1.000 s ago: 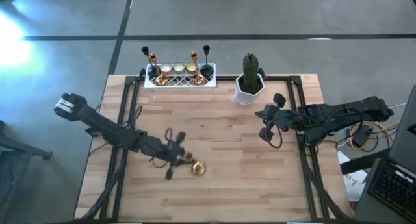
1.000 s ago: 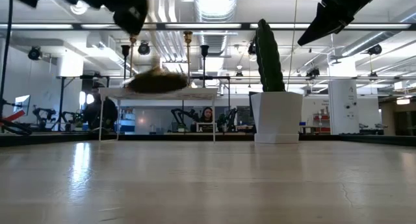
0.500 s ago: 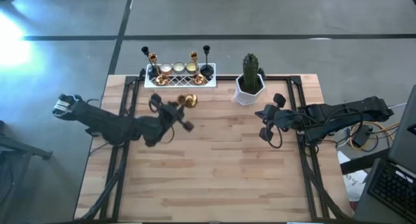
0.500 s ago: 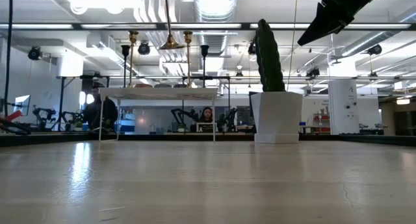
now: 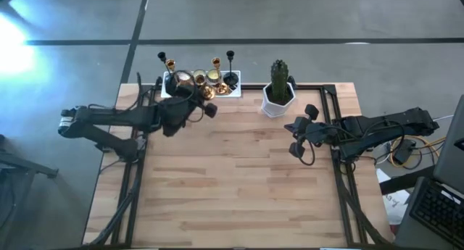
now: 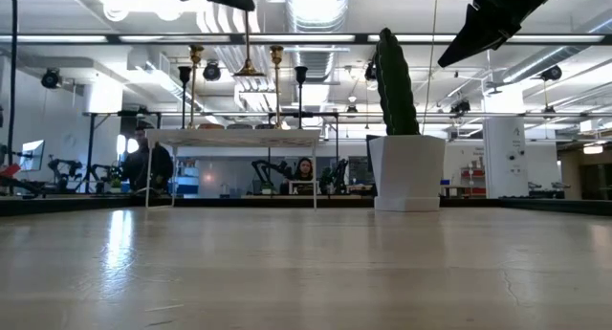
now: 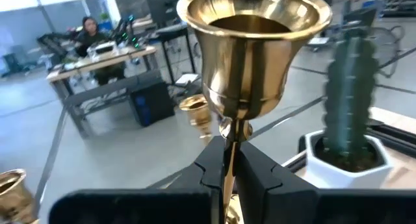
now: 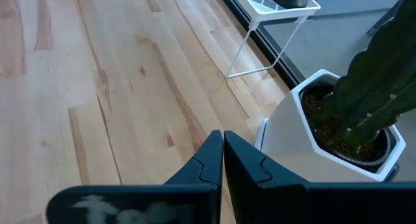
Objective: Pick & Place candle stick holders
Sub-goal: Put the golden candle holder on the shelf
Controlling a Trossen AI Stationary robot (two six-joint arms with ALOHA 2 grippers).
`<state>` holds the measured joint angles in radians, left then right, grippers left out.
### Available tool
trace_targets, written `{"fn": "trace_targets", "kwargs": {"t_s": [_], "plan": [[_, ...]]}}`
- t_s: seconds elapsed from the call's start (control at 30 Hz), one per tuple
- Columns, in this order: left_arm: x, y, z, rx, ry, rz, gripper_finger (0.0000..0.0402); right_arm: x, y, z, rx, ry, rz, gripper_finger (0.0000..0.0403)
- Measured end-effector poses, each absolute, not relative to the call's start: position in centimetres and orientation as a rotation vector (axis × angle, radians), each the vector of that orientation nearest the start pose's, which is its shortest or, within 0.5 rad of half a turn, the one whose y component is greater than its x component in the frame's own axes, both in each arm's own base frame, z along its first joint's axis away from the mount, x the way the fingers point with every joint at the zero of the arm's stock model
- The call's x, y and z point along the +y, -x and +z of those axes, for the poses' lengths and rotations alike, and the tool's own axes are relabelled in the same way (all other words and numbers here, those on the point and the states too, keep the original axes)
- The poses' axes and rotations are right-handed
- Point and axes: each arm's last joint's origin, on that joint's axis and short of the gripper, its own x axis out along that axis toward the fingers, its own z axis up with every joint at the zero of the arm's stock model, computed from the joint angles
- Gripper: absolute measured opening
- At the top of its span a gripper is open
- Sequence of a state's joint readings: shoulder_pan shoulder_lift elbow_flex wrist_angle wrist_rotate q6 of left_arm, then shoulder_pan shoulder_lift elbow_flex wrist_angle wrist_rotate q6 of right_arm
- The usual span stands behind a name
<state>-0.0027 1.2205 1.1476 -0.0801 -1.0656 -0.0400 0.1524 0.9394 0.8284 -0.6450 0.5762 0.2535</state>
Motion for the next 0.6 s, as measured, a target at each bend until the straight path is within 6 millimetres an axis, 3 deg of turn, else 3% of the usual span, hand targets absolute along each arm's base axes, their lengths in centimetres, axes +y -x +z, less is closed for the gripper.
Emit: {"fn": "trace_targets", "kwargs": {"t_s": [0.6], "plan": [[8.1, -24.6, 37.7, 0.204, 0.091, 1.149, 0.0020, 1.2, -18.2, 28.6, 0.653, 0.032, -0.489, 0.0008]]}}
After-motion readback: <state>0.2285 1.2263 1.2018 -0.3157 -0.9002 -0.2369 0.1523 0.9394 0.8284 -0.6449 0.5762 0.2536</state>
